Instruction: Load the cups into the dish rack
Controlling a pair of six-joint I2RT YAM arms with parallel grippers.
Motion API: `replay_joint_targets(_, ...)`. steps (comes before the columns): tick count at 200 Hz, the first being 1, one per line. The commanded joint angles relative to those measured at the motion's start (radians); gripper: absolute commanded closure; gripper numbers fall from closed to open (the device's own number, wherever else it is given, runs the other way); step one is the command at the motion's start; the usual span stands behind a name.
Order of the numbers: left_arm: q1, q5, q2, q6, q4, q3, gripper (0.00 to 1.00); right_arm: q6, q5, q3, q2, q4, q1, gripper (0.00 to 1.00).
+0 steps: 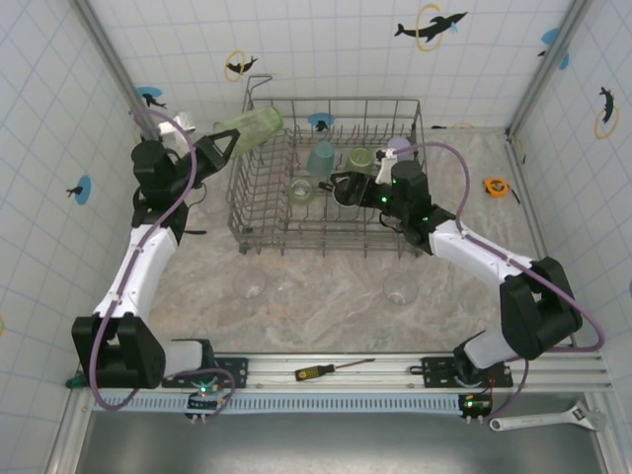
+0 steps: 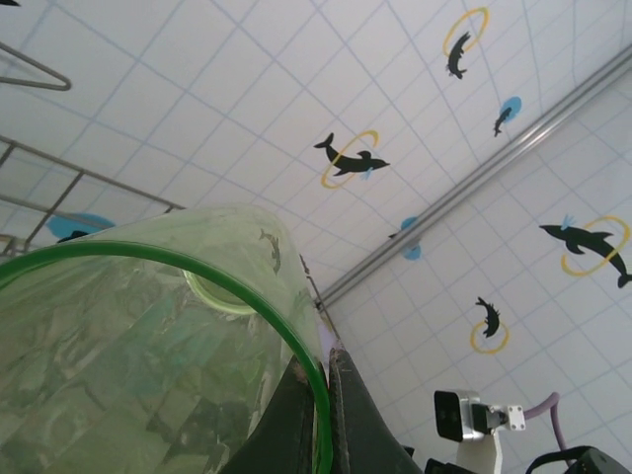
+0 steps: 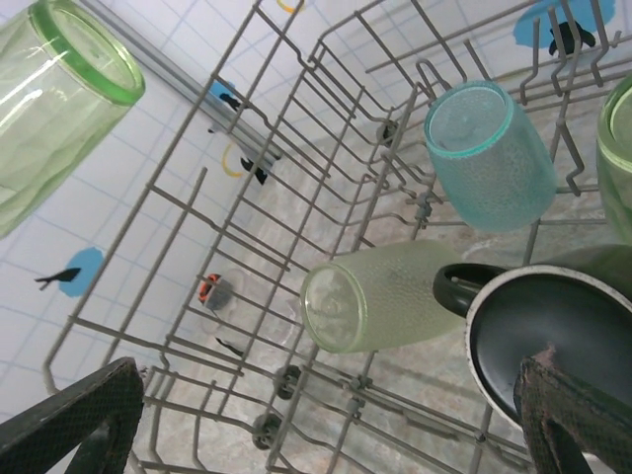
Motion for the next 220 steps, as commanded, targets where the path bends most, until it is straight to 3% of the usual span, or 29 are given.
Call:
replay_joint_targets(1, -0.037, 0.034, 0.028, 0.001, 0.094, 0.040, 1.00, 0.061, -0.064, 0.062, 0.022, 0.084, -0.029, 0.00)
replay_joint_targets(58, -0.170, 0.040, 0.133, -0.019, 0.179, 0.067, 1.00, 0.249, -0.136, 0.064, 0.036, 0.227, -0.092, 0.00)
replay_joint_targets(131, -0.289, 0.036, 0.258, -0.020, 0.242, 0.145, 1.00, 0.496, -0.056, 0.025, 0.062, 0.354, -0.103, 0.00)
replay_joint_targets(220, -0.368, 0.042, 0.334, -0.032, 0.309, 0.191, 1.00, 0.654, 0.103, 0.007, 0.068, 0.374, -0.105, 0.00)
